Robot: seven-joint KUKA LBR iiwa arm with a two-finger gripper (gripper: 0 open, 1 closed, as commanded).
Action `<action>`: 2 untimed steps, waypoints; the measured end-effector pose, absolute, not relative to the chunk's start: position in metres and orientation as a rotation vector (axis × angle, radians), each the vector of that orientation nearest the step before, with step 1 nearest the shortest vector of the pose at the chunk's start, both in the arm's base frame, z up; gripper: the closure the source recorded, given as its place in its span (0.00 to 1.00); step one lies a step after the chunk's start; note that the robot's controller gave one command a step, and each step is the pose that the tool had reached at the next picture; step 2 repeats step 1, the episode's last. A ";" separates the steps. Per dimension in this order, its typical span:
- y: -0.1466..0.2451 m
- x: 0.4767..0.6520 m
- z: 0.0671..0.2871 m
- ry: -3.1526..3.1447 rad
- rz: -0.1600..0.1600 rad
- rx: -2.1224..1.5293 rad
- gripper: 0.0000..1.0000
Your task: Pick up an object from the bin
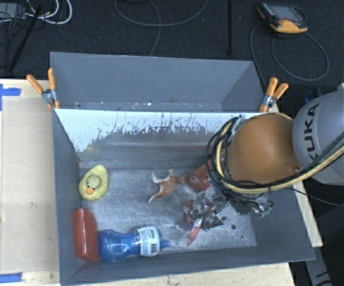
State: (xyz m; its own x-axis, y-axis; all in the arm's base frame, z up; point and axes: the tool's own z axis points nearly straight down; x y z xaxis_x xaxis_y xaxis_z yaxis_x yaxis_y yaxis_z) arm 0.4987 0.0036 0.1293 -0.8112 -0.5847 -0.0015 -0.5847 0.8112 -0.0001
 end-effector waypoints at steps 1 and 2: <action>0.004 0.498 0.135 2.991 0.002 -0.964 1.00; 0.004 0.498 0.135 2.991 0.002 -0.964 1.00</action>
Offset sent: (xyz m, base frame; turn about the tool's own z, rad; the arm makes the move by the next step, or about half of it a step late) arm -0.0001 -0.0002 0.0026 0.0000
